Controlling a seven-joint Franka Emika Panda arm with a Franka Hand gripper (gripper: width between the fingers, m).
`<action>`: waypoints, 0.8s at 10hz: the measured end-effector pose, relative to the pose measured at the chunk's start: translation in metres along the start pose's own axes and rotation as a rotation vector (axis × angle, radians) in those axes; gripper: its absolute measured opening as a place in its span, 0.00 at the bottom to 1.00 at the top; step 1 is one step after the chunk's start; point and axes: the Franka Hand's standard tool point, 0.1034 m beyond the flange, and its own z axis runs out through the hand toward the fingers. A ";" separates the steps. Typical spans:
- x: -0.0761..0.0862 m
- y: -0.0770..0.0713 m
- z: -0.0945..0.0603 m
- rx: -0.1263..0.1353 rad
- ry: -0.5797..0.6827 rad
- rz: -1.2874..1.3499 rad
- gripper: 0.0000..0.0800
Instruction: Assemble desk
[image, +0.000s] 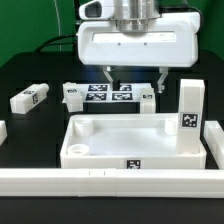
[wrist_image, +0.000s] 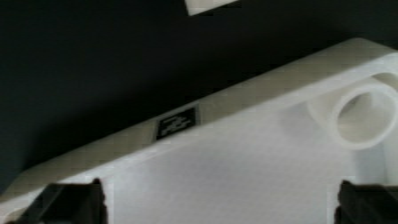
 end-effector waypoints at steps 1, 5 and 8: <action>0.000 0.002 0.000 -0.004 -0.024 -0.003 0.81; -0.010 0.009 0.000 -0.017 -0.178 -0.032 0.81; -0.021 0.013 -0.003 -0.029 -0.363 -0.028 0.81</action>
Offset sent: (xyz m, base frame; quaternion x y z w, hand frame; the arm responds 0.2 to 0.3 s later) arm -0.0052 -0.0046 0.0008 0.0099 -0.1167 -0.0454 0.9921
